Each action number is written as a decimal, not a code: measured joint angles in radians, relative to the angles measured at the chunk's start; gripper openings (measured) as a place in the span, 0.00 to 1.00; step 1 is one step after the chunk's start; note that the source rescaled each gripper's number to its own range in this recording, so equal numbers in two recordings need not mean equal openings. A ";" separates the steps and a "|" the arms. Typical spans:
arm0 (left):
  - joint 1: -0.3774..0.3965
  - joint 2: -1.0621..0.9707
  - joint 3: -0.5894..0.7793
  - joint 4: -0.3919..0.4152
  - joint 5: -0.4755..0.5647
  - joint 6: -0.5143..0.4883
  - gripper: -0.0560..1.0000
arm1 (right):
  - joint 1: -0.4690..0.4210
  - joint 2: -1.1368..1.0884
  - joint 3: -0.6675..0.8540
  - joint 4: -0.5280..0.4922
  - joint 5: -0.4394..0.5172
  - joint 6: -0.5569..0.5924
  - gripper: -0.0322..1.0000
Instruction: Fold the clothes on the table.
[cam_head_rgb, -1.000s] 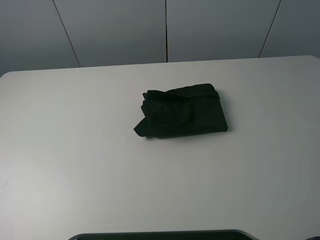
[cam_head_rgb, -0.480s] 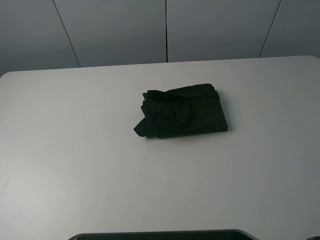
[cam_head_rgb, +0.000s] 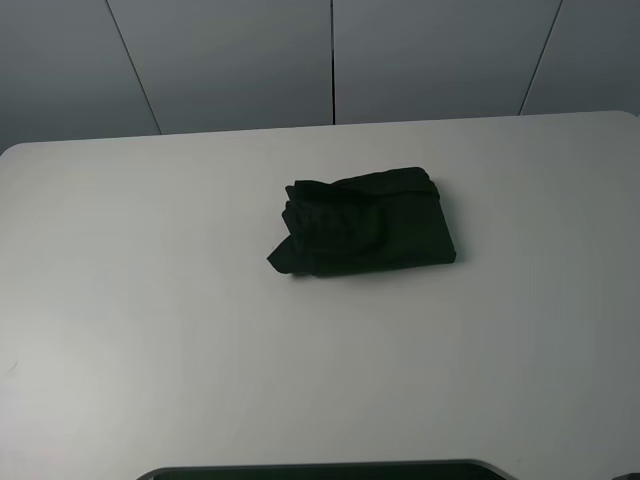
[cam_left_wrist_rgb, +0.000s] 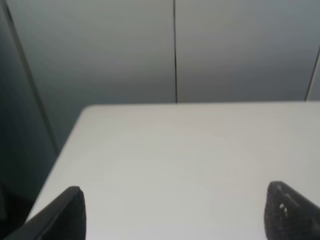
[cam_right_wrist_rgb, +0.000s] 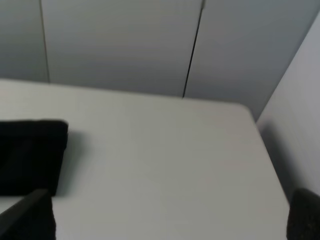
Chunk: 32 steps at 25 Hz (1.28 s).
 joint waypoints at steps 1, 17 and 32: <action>-0.010 0.000 0.044 -0.002 0.000 -0.002 1.00 | 0.013 0.002 0.042 0.000 0.000 0.007 1.00; -0.029 0.004 0.273 -0.053 -0.135 -0.010 1.00 | 0.058 0.004 0.260 0.031 -0.129 0.066 1.00; -0.029 0.004 0.273 -0.053 -0.137 -0.008 1.00 | 0.061 0.004 0.260 0.017 -0.129 0.085 1.00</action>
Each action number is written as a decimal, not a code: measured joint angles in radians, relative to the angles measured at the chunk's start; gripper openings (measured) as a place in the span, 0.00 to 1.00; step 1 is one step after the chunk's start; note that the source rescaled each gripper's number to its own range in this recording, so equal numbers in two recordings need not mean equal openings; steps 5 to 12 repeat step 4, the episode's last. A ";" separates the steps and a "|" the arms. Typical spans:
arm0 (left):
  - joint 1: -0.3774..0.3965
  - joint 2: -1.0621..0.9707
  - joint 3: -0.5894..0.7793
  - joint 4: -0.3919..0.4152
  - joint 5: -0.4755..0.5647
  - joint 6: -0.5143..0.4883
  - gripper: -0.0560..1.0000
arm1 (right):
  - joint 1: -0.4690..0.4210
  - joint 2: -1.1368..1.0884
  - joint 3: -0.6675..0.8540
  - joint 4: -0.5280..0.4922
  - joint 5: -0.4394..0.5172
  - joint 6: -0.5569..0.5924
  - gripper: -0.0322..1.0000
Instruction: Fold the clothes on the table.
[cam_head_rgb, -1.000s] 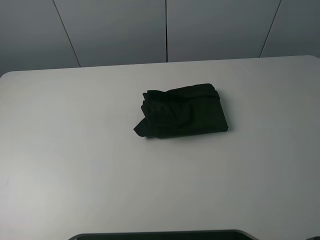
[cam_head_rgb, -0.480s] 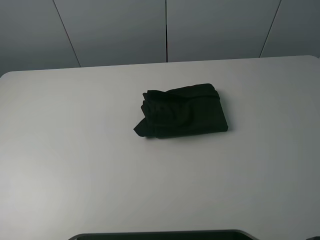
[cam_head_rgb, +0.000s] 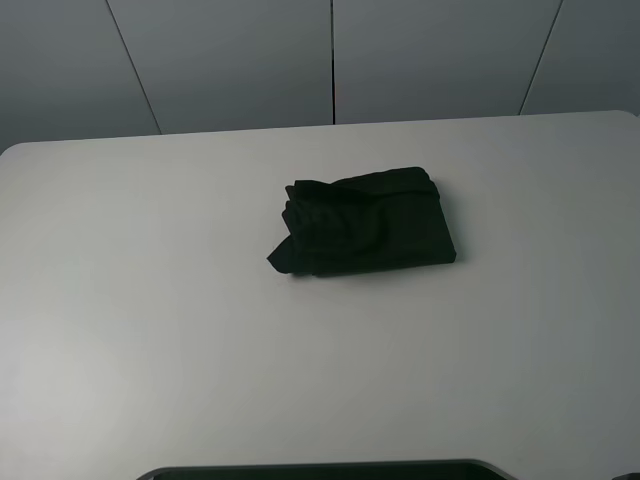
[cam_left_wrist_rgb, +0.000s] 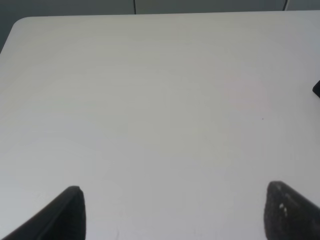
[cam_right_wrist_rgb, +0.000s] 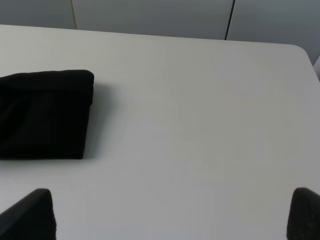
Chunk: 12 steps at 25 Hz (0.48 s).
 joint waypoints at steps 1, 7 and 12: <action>0.000 0.000 0.000 0.000 0.000 0.000 1.00 | 0.000 0.000 0.000 0.000 0.000 0.000 1.00; 0.000 0.000 0.000 0.000 0.000 0.002 1.00 | 0.000 0.000 0.000 0.000 0.000 0.000 1.00; 0.000 0.000 0.000 0.000 0.000 0.002 1.00 | 0.000 0.000 0.000 0.000 0.000 0.000 1.00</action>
